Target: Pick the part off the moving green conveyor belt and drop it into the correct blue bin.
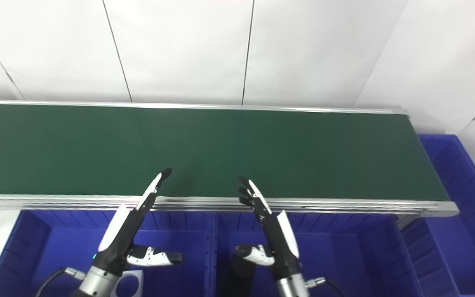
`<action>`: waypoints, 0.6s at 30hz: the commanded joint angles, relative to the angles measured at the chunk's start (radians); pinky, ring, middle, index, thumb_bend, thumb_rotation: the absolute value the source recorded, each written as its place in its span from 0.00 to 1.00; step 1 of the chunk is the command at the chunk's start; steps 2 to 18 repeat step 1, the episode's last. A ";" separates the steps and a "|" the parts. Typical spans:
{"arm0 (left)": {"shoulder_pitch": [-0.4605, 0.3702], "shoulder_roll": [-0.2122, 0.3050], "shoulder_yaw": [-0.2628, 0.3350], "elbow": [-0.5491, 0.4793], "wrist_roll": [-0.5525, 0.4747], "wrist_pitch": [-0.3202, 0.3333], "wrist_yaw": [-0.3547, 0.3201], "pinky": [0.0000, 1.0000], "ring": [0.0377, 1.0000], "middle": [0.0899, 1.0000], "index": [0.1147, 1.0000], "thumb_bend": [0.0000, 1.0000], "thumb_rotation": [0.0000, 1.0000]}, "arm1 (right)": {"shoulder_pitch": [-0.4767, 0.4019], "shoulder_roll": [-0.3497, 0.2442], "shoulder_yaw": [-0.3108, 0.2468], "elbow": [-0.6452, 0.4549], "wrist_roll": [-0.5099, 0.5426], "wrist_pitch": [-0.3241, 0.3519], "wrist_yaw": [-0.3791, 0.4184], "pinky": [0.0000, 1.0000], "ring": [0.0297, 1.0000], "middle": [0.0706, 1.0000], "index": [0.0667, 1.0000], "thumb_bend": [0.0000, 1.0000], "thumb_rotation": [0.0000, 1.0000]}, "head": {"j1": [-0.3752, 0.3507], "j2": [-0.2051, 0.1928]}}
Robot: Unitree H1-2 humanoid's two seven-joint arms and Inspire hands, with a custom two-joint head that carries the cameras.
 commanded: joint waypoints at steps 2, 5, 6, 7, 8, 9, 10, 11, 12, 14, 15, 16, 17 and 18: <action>-0.020 -0.017 -0.003 -0.033 0.008 0.006 0.002 0.97 1.00 1.00 1.00 0.93 0.70 | -0.015 -0.014 -0.016 -0.040 0.017 -0.048 0.017 0.85 0.90 0.97 0.96 0.99 0.90 | 0.027 0.030; -0.020 -0.017 -0.003 -0.033 0.008 0.006 0.002 0.97 1.00 1.00 1.00 0.93 0.70 | -0.015 -0.014 -0.016 -0.040 0.017 -0.048 0.017 0.85 0.90 0.97 0.96 0.99 0.90 | 0.027 0.030; -0.020 -0.017 -0.003 -0.033 0.008 0.006 0.002 0.97 1.00 1.00 1.00 0.93 0.70 | -0.015 -0.014 -0.016 -0.040 0.017 -0.048 0.017 0.85 0.90 0.97 0.96 0.99 0.90 | 0.027 0.030; -0.020 -0.017 -0.003 -0.033 0.008 0.006 0.002 0.97 1.00 1.00 1.00 0.93 0.70 | -0.015 -0.014 -0.016 -0.040 0.017 -0.048 0.017 0.85 0.90 0.97 0.96 0.99 0.90 | 0.027 0.030; -0.020 -0.017 -0.003 -0.033 0.008 0.006 0.002 0.97 1.00 1.00 1.00 0.93 0.70 | -0.015 -0.014 -0.016 -0.040 0.017 -0.048 0.017 0.85 0.90 0.97 0.96 0.99 0.90 | 0.027 0.030; -0.020 -0.017 -0.003 -0.033 0.008 0.006 0.002 0.97 1.00 1.00 1.00 0.93 0.70 | -0.015 -0.014 -0.016 -0.040 0.017 -0.048 0.017 0.85 0.90 0.97 0.96 0.99 0.90 | 0.027 0.030; -0.020 -0.017 -0.003 -0.033 0.008 0.006 0.002 0.97 1.00 1.00 1.00 0.93 0.70 | -0.015 -0.014 -0.016 -0.040 0.017 -0.048 0.017 0.85 0.90 0.97 0.96 0.99 0.90 | 0.027 0.030; -0.020 -0.017 -0.003 -0.033 0.008 0.006 0.002 0.97 1.00 1.00 1.00 0.93 0.70 | -0.015 -0.014 -0.016 -0.040 0.017 -0.048 0.017 0.85 0.90 0.97 0.96 0.99 0.90 | 0.027 0.030; -0.020 -0.017 -0.003 -0.033 0.008 0.006 0.002 0.97 1.00 1.00 1.00 0.93 0.70 | -0.015 -0.014 -0.016 -0.040 0.017 -0.048 0.017 0.85 0.90 0.97 0.96 0.99 0.90 | 0.027 0.030; -0.020 -0.017 -0.003 -0.033 0.008 0.006 0.002 0.97 1.00 1.00 1.00 0.93 0.70 | -0.015 -0.014 -0.016 -0.040 0.017 -0.048 0.017 0.85 0.90 0.97 0.96 0.99 0.90 | 0.027 0.030; -0.020 -0.017 -0.003 -0.033 0.008 0.006 0.002 0.97 1.00 1.00 1.00 0.93 0.70 | -0.015 -0.014 -0.016 -0.040 0.017 -0.048 0.017 0.85 0.90 0.97 0.96 0.99 0.90 | 0.027 0.030; -0.020 -0.017 -0.003 -0.033 0.008 0.006 0.002 0.97 1.00 1.00 1.00 0.93 0.70 | -0.015 -0.014 -0.016 -0.040 0.017 -0.048 0.017 0.85 0.90 0.97 0.96 0.99 0.90 | 0.027 0.030; -0.020 -0.017 -0.003 -0.033 0.008 0.006 0.002 0.97 1.00 1.00 1.00 0.93 0.70 | -0.015 -0.014 -0.016 -0.040 0.017 -0.048 0.017 0.85 0.90 0.97 0.96 0.99 0.90 | 0.027 0.030; -0.020 -0.017 -0.003 -0.033 0.008 0.006 0.002 0.97 1.00 1.00 1.00 0.93 0.70 | -0.015 -0.014 -0.016 -0.040 0.017 -0.048 0.017 0.85 0.90 0.97 0.96 0.99 0.90 | 0.027 0.030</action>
